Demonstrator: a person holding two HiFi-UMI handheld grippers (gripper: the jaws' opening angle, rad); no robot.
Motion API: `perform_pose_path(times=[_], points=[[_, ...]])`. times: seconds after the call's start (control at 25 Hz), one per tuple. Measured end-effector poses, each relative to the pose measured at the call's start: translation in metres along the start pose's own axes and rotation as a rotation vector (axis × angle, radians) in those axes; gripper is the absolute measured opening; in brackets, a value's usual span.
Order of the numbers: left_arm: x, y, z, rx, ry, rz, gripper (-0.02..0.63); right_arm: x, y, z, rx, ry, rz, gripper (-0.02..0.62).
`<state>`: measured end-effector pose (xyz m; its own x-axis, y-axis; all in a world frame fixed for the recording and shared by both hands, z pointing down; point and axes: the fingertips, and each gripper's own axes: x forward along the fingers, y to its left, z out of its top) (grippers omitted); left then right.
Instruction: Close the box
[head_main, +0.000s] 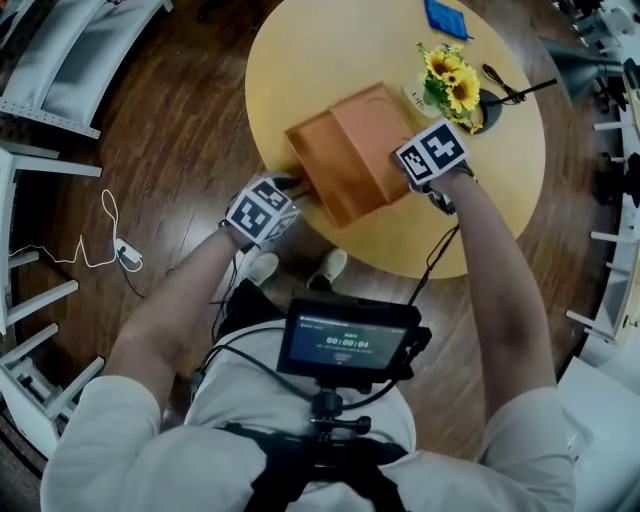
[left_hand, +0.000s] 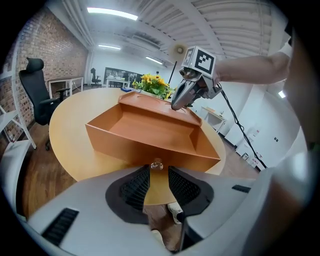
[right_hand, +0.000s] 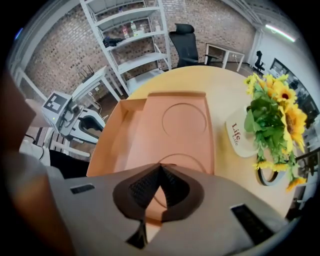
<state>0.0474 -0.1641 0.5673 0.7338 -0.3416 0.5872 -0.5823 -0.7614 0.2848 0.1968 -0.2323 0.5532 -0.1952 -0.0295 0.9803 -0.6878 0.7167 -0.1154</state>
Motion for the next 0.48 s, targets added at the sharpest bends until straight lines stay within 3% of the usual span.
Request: perform_pose_path(times=[0.12, 0.2, 0.48], points=[[0.008, 0.000, 0.000, 0.007, 0.001, 0.004, 0.119, -0.001, -0.001, 0.000, 0.010, -0.005, 0.007, 0.003], [0.013, 0.003, -0.002, 0.026, 0.007, 0.015, 0.075, -0.002, -0.002, 0.001, 0.024, -0.023, 0.017, 0.003], [0.012, 0.002, -0.002, 0.001, 0.002, 0.012, 0.069, -0.001, 0.000, 0.001, 0.044, -0.038, 0.023, 0.003]])
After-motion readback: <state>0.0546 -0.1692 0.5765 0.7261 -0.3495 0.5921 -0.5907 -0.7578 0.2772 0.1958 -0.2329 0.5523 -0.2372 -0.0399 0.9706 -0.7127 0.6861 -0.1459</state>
